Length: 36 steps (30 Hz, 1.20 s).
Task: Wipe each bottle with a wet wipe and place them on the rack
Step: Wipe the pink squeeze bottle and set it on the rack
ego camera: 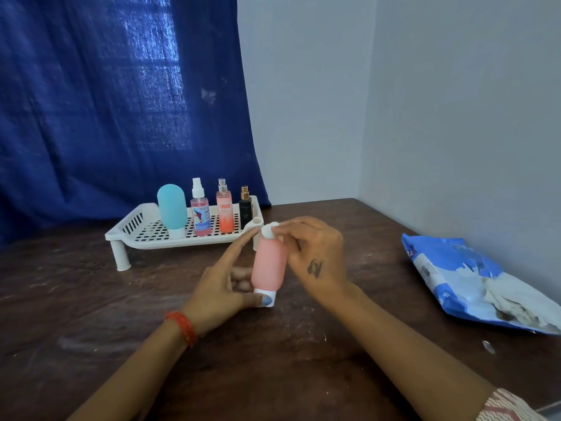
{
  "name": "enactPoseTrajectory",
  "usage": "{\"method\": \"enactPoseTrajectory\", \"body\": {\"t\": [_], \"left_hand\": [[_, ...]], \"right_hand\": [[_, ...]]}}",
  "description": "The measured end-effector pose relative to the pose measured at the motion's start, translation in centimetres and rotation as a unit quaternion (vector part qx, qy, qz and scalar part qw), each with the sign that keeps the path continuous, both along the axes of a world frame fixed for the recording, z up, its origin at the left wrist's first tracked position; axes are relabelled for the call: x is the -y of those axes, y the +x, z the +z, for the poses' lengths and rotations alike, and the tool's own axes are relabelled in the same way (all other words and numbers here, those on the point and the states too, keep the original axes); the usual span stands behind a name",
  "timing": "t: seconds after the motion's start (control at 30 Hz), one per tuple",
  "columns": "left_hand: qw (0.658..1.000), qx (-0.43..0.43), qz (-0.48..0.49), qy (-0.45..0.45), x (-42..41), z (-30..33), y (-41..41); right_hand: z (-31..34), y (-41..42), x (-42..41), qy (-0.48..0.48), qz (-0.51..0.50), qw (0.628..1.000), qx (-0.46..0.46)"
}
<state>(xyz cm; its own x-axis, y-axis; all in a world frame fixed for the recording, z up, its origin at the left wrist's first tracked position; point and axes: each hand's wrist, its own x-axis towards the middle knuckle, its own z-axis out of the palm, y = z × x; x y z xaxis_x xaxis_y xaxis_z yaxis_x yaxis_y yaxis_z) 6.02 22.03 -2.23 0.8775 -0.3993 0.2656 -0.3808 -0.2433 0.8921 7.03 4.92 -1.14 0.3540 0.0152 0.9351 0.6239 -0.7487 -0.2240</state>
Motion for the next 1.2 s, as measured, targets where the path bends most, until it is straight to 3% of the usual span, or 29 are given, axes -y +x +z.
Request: {"method": "enactPoseTrajectory", "body": {"t": [0.1, 0.4, 0.63, 0.73, 0.87, 1.03, 1.2], "left_hand": [[1.0, 0.001, -0.002, 0.007, 0.0, 0.0, 0.0], [1.0, -0.012, -0.002, -0.024, 0.1, 0.1, -0.2], [1.0, 0.011, -0.007, -0.019, -0.3, -0.2, 0.2], [1.0, 0.009, -0.005, -0.012, -0.5, -0.2, 0.4], [1.0, -0.01, -0.003, -0.028, -0.1, 0.0, 0.2], [1.0, -0.006, 0.005, 0.0, 0.0, 0.0, 0.1], [1.0, -0.001, -0.007, -0.002, 0.0, 0.1, 0.0]], "right_hand": [[-0.1, -0.2, 0.1, 0.025, -0.004, 0.999, -0.027], [-0.1, -1.0, -0.3, -0.274, 0.041, 0.96, 0.038], [-0.1, -2.0, -0.4, -0.356, 0.135, 0.924, -0.044], [-0.2, -2.0, -0.4, -0.352, 0.133, 0.926, -0.036], [-0.3, -1.2, -0.2, -0.322, 0.059, 0.945, 0.018], [0.0, -0.3, 0.0, -0.155, -0.019, 0.987, 0.027], [0.0, -0.4, 0.2, 0.003, -0.002, 0.997, -0.082]]}}
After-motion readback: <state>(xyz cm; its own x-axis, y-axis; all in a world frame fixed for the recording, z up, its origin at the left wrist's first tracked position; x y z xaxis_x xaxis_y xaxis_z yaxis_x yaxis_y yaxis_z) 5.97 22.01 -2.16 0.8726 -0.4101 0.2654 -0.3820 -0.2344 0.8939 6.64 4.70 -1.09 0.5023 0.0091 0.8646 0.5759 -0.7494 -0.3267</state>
